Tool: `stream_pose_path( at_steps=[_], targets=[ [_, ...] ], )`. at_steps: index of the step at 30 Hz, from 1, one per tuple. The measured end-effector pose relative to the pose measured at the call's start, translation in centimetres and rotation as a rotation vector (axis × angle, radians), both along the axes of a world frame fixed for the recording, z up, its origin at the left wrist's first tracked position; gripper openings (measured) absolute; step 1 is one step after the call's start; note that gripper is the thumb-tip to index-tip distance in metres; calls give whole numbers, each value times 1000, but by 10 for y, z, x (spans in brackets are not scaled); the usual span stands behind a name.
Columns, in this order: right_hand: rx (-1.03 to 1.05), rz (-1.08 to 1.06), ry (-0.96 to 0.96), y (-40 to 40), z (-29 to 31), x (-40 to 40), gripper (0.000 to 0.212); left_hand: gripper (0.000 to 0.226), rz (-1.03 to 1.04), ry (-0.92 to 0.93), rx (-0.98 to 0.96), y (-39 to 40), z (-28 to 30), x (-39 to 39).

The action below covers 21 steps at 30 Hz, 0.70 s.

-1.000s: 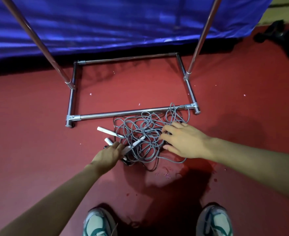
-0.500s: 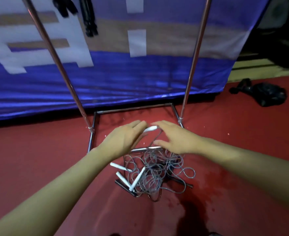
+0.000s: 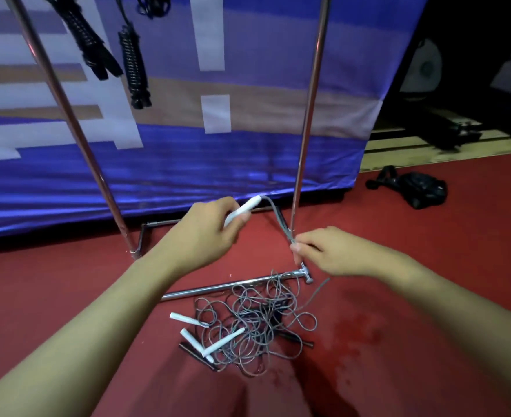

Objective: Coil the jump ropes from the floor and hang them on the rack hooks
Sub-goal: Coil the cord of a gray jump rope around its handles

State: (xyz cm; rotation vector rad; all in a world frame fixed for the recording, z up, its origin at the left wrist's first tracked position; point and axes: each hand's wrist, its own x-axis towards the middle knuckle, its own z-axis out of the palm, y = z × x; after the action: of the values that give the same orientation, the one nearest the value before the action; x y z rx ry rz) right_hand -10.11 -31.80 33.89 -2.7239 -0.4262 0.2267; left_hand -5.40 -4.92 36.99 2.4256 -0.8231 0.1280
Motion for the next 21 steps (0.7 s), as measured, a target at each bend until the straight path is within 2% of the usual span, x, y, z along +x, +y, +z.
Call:
stream_pose_path(
  at_steps=[2,5,6,9,10,13,16,18,21],
  targets=[
    [170,-33,92,-12,-3,0,39,28,27,19,-61,14,-2,2],
    [370,-102,48,-25,-11,2,36,24,72,-15,-5,34,-14,8],
    [368,-110,21,-25,-13,3,35,25,63,-28,15,34,-17,8],
    [205,-54,-55,-9,-11,3,32,60,-36,-110,125,17,-17,-3],
    [135,-8,-74,-1,-6,4,31,64,-56,-173,184,10,-13,-10],
    [41,94,-138,28,17,1,31,51,-102,-355,301,-5,-10,-21],
    [80,104,-173,42,38,-7,31,40,-133,-313,356,-13,-18,-21],
    [149,104,-124,41,44,-10,28,37,-126,-299,319,-12,-18,-16],
    [235,71,162,18,28,-6,36,33,43,-280,310,14,-11,7]
  ],
)
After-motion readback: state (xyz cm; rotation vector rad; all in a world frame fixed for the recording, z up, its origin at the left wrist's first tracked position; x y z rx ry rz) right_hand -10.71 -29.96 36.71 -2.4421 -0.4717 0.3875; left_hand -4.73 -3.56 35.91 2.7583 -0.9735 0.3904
